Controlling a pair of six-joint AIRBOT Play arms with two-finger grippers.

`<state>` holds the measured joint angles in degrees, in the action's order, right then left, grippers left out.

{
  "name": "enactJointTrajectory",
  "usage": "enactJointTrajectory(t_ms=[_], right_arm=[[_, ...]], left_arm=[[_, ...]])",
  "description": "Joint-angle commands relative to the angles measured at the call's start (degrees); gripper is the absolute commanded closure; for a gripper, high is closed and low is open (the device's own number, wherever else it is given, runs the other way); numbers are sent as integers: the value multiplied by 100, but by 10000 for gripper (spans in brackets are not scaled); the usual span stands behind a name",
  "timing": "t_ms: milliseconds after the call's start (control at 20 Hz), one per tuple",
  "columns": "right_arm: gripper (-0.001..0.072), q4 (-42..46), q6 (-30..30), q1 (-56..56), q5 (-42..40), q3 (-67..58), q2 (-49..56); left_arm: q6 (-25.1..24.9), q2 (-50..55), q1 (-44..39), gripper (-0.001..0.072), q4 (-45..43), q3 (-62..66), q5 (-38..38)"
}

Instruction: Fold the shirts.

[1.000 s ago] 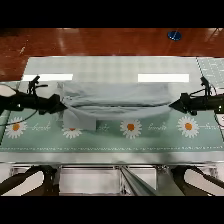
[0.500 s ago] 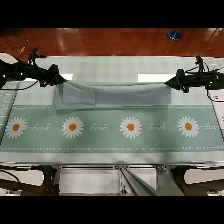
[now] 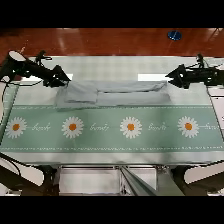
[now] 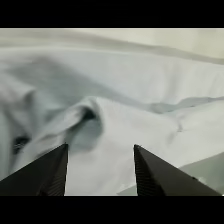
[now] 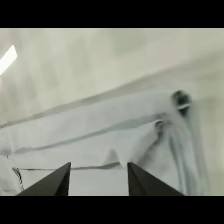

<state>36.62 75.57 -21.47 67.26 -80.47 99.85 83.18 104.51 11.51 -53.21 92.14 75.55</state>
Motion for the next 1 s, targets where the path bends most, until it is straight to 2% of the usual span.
enactJointTrajectory(t_ms=[0, 100, 200, 400, 550, 750, 800, 900, 950], right_arm=[[296, 610, 68, -588, 662, -140, -306], [297, 1451, 323, -767, 431, 68, -632], [296, 1792, 518, -787, -48, 461, -780], [297, 1095, 317, -551, -535, 1008, -444], [296, 603, 138, -170, -514, 1005, 22], [297, 411, 79, 310, -566, 953, 387], [356, 389, 46, 437, -540, 909, 415], [647, 356, -166, 669, -304, 715, 367], [694, 424, -219, 708, -87, 555, 267]], left_arm=[[107, -151, 623, 198, -953, 557, 1156], [216, -710, 1110, 198, -1008, 435, 929], [201, -1547, 1325, 198, -752, -122, 149], [37, -3576, 774, 198, -573, -2326, -1738], [-22, -4376, -52, 198, -527, -3475, -1991], [-17, -4236, -848, 199, -520, -3668, -2098], [-17, -4159, -1003, 199, -518, -3665, -2216], [-17, -4068, -1255, 202, -455, -3661, -2520], [-17, -4048, -1355, 214, -457, -3654, -2699]])
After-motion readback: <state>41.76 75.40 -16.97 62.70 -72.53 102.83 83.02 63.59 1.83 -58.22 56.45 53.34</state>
